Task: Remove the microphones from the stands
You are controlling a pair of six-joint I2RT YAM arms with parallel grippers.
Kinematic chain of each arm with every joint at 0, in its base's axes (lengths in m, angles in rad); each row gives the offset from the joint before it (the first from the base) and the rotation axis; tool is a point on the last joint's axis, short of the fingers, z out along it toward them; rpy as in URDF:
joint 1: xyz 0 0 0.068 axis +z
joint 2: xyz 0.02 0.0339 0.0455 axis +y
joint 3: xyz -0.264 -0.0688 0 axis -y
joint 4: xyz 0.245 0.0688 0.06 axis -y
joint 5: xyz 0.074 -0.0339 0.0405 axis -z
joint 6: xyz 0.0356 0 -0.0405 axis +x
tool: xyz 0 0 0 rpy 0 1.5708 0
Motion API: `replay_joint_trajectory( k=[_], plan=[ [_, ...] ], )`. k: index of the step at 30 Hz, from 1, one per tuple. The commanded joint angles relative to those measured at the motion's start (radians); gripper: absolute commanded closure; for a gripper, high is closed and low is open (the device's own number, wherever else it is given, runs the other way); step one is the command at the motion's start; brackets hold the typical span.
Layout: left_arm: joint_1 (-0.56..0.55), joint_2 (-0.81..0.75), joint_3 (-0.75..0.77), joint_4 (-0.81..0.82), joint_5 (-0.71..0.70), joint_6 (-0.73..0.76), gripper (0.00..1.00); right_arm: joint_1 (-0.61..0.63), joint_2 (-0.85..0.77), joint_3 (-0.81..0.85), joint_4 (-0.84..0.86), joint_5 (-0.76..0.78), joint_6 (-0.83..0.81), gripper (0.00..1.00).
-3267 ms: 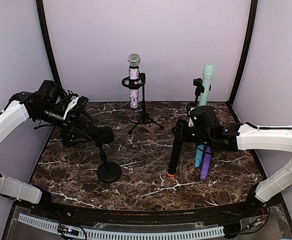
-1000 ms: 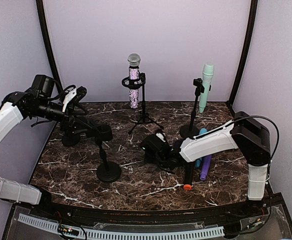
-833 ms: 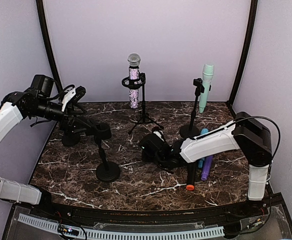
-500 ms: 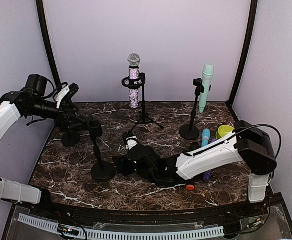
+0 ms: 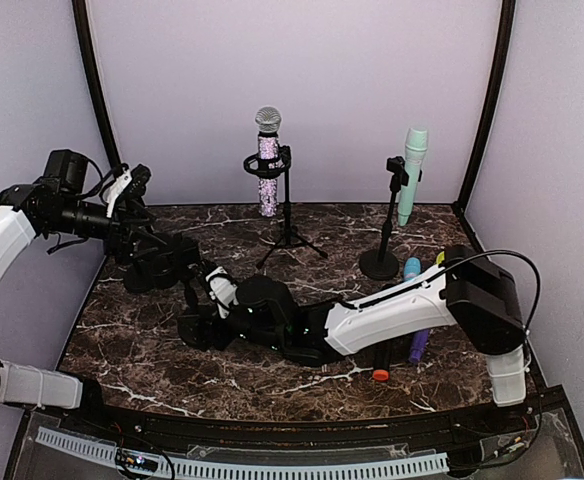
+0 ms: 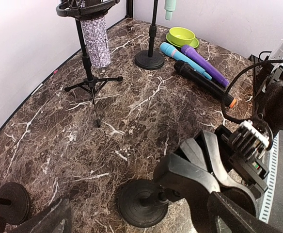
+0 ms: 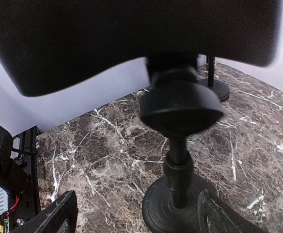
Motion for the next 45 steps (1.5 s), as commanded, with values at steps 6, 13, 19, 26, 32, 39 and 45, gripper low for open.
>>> replay_joint_trajectory(
  k=[6, 13, 19, 26, 32, 39, 45],
  plan=[
    [0.002, -0.062, 0.003, -0.005, -0.031, -0.038, 0.01, 0.002, 0.168, 0.232, -0.078, 0.205, -0.06, 0.35],
    [0.009, -0.081, 0.015, 0.01, -0.074, -0.055, 0.01, -0.018, 0.248, 0.337, -0.066, 0.286, -0.072, 0.46],
    [0.008, -0.092, 0.034, -0.027, -0.006, -0.064, 0.01, -0.033, 0.283, 0.359, -0.019, 0.297, -0.073, 0.52],
    [0.009, -0.126, -0.005, -0.048, 0.005, -0.019, 0.01, -0.035, 0.278, 0.339, 0.087, 0.273, -0.12, 0.62],
    [0.008, -0.119, -0.001, -0.068, 0.016, -0.01, 0.01, -0.034, 0.313, 0.386, 0.078, 0.26, -0.076, 0.73],
    [0.009, -0.126, -0.023, -0.069, 0.02, 0.0, 0.01, -0.032, 0.31, 0.362, 0.093, 0.261, -0.071, 0.81],
    [0.008, -0.126, -0.025, -0.08, 0.029, 0.002, 0.01, -0.032, 0.293, 0.352, 0.089, 0.253, -0.089, 0.92]
  ],
)
